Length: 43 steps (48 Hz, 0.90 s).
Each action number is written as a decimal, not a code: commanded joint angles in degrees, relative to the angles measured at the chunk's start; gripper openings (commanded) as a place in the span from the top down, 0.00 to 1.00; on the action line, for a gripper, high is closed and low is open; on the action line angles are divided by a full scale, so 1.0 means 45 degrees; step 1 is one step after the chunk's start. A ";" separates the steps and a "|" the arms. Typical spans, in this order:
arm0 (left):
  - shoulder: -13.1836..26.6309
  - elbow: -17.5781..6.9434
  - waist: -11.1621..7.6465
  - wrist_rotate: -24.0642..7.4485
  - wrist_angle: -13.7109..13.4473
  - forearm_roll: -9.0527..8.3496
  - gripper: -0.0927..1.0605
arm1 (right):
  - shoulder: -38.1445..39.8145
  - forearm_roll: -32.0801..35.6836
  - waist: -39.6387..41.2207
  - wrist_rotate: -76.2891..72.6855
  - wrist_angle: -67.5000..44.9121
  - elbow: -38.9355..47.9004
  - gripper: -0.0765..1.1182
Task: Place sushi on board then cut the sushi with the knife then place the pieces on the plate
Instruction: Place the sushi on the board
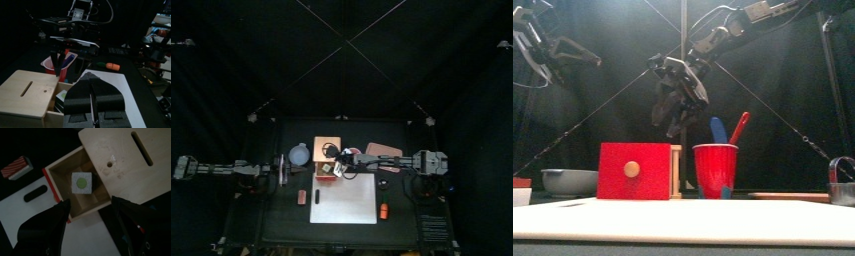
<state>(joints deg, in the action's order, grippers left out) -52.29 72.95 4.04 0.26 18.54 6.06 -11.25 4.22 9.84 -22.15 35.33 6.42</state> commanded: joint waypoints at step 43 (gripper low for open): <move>0.0039 0.0039 0.0078 0.0000 0.0117 0.0234 0.82 | -0.1465 0.0410 -0.0605 -0.1250 0.0313 -0.2070 0.14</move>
<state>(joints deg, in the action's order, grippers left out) -52.29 73.83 4.31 0.26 18.54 6.86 -19.16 5.89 6.77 -27.77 36.83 -1.14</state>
